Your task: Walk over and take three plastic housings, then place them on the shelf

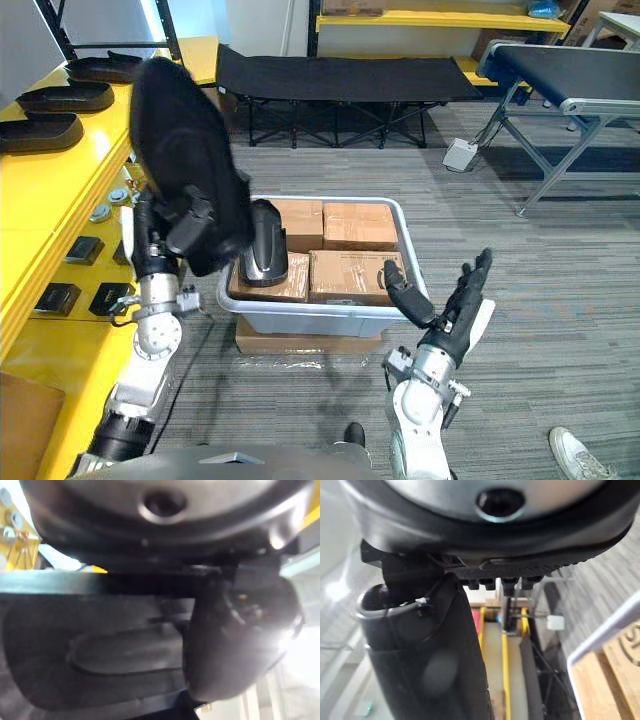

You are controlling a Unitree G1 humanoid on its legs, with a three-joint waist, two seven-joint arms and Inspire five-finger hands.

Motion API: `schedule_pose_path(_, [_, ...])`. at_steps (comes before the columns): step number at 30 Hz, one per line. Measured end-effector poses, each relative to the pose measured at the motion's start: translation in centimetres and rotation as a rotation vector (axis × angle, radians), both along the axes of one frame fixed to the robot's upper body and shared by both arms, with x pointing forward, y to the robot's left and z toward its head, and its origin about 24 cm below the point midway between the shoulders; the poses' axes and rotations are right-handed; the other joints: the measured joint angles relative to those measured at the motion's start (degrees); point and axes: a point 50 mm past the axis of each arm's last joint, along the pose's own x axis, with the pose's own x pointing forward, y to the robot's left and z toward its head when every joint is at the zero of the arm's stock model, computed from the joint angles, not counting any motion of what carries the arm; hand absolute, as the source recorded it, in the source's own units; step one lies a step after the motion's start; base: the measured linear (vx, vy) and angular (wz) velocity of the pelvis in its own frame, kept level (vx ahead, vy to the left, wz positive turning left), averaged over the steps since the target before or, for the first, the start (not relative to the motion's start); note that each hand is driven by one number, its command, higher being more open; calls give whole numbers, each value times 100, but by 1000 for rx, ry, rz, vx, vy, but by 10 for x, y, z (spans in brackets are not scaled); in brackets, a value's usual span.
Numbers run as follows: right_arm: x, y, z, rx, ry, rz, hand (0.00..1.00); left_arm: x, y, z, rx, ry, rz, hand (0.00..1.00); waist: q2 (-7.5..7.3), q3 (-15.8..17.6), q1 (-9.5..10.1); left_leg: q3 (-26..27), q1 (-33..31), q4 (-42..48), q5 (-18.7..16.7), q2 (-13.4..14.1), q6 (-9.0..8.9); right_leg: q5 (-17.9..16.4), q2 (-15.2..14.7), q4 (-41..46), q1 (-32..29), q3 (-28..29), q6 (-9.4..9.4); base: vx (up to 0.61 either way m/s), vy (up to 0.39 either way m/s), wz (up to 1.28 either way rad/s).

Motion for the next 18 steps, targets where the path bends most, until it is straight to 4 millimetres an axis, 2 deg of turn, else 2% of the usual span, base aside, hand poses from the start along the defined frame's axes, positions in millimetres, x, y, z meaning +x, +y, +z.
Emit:
schedule_pose_path(3, [-7, 1, -17, 41, 69, 63, 100, -8, 1, -9, -92, 36, -66, 0, 44, -5, -115, 10, 1, 0, -21, 0, 0, -16, 0, 0, 2, 2, 15, 0, 0, 0])
schedule_pose_path(6, [-12, 0, -26, 48, 116, 72, 100, -14, 10, -17, -276, 65, -133, 0, 120, 12, -97, 3, 2, 0, -52, 1, 37, -27, 0, 0, 16, -4, 22, 0, 0, 0])
schedule_pose_path(9, [-11, 0, -29, 74, 125, 97, 100, -18, 16, -20, -362, 62, -199, 0, 155, 20, -10, -9, 0, 0, -52, 1, 37, -33, 0, 1, 25, -17, 24, -3, 1, 1])
schedule_pose_path(13, [5, 3, -28, 106, 98, 160, 100, -21, 17, -7, -336, 2, -271, 0, 155, 20, 97, -43, -4, 0, -49, 1, 41, -37, 0, 1, 45, -51, 22, -8, 3, 4])
schedule_pose_path(18, [22, 11, -21, 173, 31, 228, 100, -23, 25, 11, -305, -83, -254, 0, 166, 19, 196, -248, -90, 89, -75, 0, 46, -91, -13, 1, 166, -271, 12, -1, 2, 20])
